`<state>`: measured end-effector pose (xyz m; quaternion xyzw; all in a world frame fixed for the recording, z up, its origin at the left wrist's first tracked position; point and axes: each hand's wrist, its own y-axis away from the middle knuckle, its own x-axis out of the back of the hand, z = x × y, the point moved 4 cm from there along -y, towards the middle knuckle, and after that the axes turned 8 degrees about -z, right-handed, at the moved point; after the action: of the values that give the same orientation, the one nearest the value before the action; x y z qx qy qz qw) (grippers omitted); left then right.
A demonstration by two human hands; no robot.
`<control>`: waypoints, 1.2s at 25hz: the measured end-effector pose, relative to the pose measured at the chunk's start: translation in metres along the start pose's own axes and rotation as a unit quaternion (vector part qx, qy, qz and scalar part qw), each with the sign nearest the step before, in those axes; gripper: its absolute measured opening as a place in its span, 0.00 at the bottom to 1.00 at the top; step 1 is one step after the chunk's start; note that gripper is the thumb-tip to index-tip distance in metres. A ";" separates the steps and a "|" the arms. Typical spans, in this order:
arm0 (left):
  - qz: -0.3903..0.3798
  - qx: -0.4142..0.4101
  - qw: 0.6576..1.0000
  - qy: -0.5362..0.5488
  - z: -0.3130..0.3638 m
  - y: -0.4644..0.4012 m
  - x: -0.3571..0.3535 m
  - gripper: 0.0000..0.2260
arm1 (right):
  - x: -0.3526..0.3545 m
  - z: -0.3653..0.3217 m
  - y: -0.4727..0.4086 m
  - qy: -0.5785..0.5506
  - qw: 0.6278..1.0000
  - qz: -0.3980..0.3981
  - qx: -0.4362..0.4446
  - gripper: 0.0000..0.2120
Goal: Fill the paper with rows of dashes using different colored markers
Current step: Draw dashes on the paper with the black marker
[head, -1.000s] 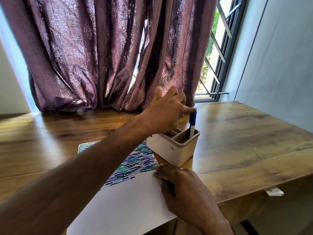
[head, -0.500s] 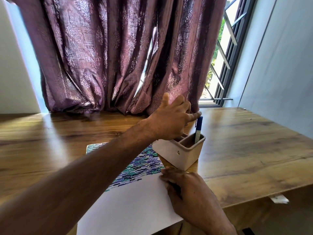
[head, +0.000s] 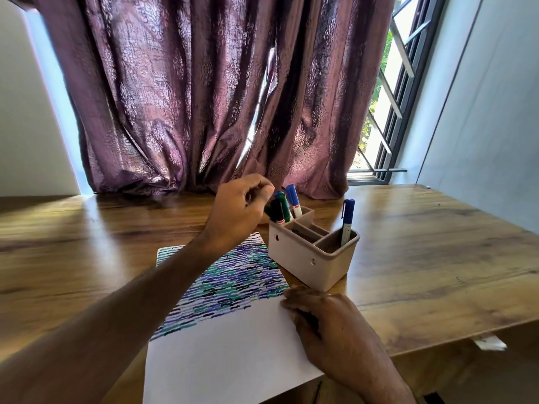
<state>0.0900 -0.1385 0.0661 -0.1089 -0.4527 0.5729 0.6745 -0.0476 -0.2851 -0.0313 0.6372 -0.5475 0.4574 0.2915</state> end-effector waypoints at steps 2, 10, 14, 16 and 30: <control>-0.010 -0.002 1.000 -0.015 -0.001 0.008 -0.003 0.05 | 0.000 0.000 0.000 -0.001 1.000 0.000 -0.003 0.17; 0.003 -0.001 0.995 -0.100 -0.007 0.011 -0.012 0.12 | 0.005 -0.005 0.000 -0.002 1.000 0.005 -0.005 0.17; 0.001 0.023 1.000 -0.017 -0.005 0.001 -0.007 0.08 | 0.005 -0.005 0.000 -0.004 1.000 0.012 -0.011 0.16; 0.018 0.029 0.998 0.058 0.002 -0.004 0.001 0.05 | 0.005 -0.005 0.000 -0.012 1.000 0.019 -0.013 0.15; -0.143 0.178 0.803 0.550 -0.046 0.068 0.001 0.06 | 0.021 -0.026 -0.023 -0.059 0.993 0.098 0.044 0.12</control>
<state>0.0775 -0.0984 -0.0046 -0.2178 0.0942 0.3844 0.8921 -0.0324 -0.2659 0.0018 0.6188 -0.6024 0.4693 0.1845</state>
